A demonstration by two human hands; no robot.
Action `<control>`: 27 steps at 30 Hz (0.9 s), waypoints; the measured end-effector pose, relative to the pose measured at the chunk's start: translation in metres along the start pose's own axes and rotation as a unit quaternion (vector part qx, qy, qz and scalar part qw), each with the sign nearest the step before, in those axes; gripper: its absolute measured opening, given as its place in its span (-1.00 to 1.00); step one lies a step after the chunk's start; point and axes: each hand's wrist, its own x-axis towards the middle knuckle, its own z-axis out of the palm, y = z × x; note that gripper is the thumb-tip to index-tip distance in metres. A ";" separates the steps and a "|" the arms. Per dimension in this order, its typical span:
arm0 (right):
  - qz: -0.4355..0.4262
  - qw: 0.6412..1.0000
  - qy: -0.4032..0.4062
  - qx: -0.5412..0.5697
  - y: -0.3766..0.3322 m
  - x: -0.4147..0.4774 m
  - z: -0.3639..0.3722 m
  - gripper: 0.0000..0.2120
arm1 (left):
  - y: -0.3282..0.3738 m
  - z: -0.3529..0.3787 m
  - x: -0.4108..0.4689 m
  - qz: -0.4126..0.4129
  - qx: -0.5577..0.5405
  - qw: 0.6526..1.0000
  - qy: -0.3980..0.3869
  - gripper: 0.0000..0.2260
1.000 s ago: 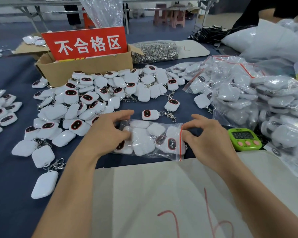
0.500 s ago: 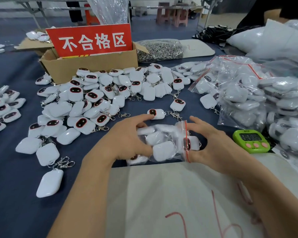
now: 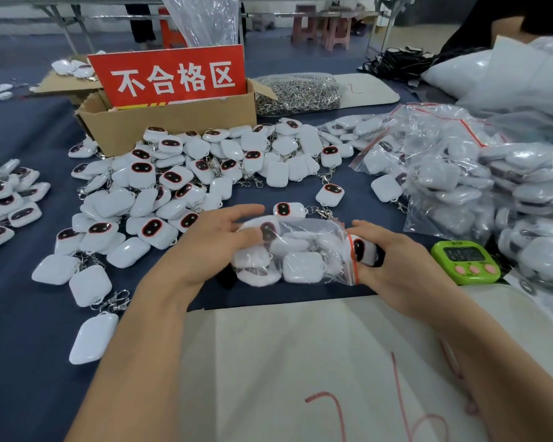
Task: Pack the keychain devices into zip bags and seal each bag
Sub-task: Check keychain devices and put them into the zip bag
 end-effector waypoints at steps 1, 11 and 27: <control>0.000 1.000 0.001 -0.001 0.001 0.000 0.000 -0.64 | -0.001 0.000 0.000 -0.005 -0.010 1.000 0.005 -0.65; 0.022 1.000 0.018 -0.004 0.000 0.001 0.001 -0.65 | 0.008 -0.005 -0.005 0.061 0.115 0.991 0.001 -0.37; 0.056 0.998 -0.004 -0.023 -0.022 -0.002 0.000 -0.49 | 0.023 0.016 -0.010 0.084 0.187 0.978 -0.040 -0.45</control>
